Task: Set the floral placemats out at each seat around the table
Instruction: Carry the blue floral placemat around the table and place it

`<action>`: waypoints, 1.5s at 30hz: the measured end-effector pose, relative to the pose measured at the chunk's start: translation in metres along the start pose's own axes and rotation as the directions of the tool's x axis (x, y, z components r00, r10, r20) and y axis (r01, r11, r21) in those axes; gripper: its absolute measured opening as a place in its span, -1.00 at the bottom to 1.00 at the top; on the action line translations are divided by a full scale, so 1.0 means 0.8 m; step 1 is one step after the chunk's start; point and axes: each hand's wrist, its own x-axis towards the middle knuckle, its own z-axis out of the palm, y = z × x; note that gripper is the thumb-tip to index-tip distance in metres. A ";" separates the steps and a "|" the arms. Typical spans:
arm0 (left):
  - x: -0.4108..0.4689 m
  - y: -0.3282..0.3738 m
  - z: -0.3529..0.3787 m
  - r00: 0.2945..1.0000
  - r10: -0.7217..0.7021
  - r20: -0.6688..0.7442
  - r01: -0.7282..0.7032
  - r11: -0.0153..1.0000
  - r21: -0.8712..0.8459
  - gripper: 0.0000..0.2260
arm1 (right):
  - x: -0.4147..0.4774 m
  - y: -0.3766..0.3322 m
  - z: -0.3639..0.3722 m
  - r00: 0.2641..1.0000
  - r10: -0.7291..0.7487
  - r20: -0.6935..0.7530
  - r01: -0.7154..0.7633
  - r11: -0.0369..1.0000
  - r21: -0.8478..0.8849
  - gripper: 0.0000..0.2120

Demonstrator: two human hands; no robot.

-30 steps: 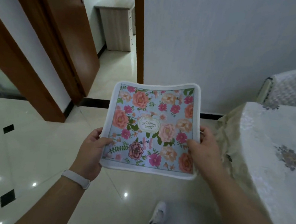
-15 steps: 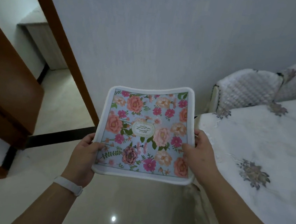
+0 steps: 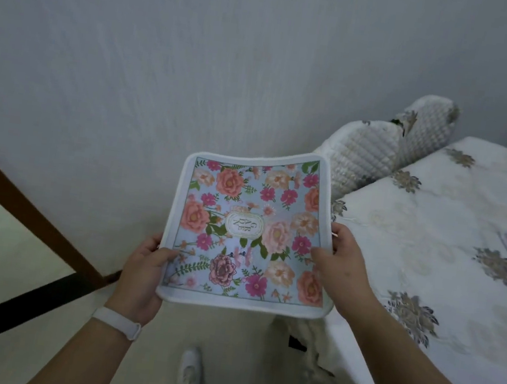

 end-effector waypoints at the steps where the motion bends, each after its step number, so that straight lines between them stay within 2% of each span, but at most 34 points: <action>1: 0.024 0.010 0.000 1.000 -0.007 0.031 0.007 1.000 0.003 -0.80 | 0.014 -0.005 0.010 1.000 0.004 -0.021 -0.004 1.000 0.005 -0.72; 10: 0.209 0.113 0.008 0.967 -0.059 0.250 0.051 0.998 0.038 -0.79 | 0.131 -0.065 0.095 0.975 0.019 -0.220 -0.036 0.997 -0.072 -0.73; 17: 0.293 0.132 0.065 0.911 -0.139 0.388 0.105 0.989 0.108 -0.76 | 0.180 -0.063 0.102 0.923 0.108 -0.369 -0.148 0.986 -0.082 -0.75; 23: 0.338 0.132 0.135 0.864 -0.191 0.466 0.131 0.979 0.157 -0.75 | 0.229 -0.058 0.072 0.877 0.096 -0.471 -0.197 0.965 -0.171 -0.73; 34: 0.421 0.123 0.311 0.784 -0.268 0.559 0.124 0.952 0.282 -0.75 | 0.354 -0.012 -0.024 0.803 0.164 -0.573 -0.253 0.965 -0.077 -0.64; 39: 0.439 0.119 0.419 0.721 -0.294 0.628 0.035 0.920 0.390 -0.75 | 0.397 0.003 -0.092 0.764 0.188 -0.617 -0.315 0.943 -0.103 -0.63; 45: 0.444 0.094 0.530 0.633 -0.314 0.708 -0.070 0.887 0.456 -0.64 | 0.402 0.018 -0.169 0.661 0.244 -0.709 -0.393 0.918 -0.051 -0.62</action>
